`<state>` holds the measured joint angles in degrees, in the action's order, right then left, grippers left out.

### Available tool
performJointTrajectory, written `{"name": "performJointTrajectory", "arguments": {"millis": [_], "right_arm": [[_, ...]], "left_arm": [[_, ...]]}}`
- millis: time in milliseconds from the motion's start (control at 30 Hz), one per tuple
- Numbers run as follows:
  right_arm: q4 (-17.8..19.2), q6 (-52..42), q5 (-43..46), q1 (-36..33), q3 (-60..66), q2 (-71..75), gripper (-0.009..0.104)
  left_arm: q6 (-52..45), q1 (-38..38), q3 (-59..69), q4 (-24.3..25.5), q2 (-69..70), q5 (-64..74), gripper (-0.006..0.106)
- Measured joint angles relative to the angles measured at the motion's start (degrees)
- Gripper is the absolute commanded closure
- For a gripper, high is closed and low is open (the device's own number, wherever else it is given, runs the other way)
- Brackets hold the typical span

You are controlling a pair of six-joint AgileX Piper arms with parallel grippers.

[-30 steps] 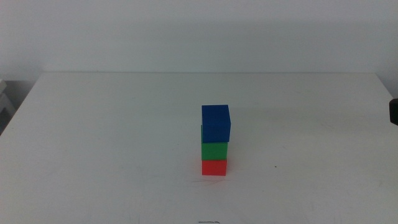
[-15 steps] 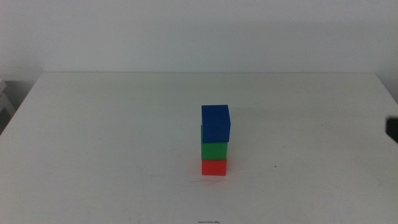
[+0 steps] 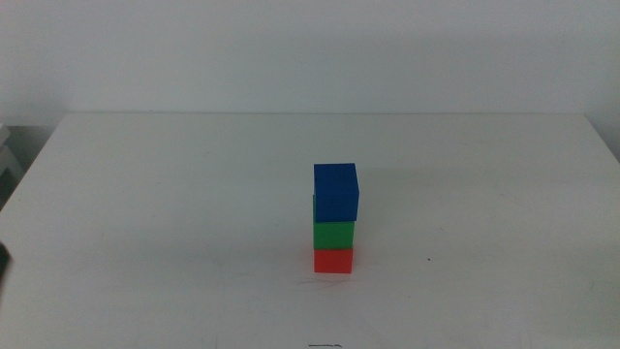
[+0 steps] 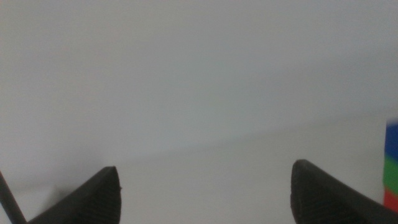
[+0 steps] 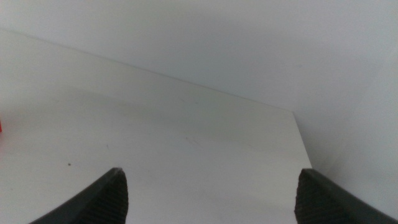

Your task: Stack red cubes first, then green, then blue cubes in a specific spot.

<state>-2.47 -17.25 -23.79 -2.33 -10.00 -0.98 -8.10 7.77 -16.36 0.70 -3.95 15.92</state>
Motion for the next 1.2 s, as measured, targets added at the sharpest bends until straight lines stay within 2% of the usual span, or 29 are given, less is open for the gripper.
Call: {"name": "performJointTrajectory", "arguments": {"millis": [133, 400, 900, 1200], "right_arm": [[-0.07, 0.00, 1.70, 0.10, 4.26, 1.51, 0.016], [-0.72, 0.00, 7.28, 0.59, 8.75, 1.53, 0.016], [-2.06, 0.00, 9.95, 0.59, 11.65, 1.59, 0.016], [-2.06, 0.00, 9.95, 0.59, 11.65, 1.64, 0.016]], "left_arm": [[-0.07, 0.00, 6.63, -1.06, 2.26, -1.09, 0.007], [-0.07, 0.00, 15.10, -6.69, 4.00, -9.89, 0.007], [-0.20, -0.06, 18.04, -7.23, 4.24, -13.10, 0.007], [-0.20, -3.47, 18.04, -7.23, 4.67, -13.21, 0.007]]}}
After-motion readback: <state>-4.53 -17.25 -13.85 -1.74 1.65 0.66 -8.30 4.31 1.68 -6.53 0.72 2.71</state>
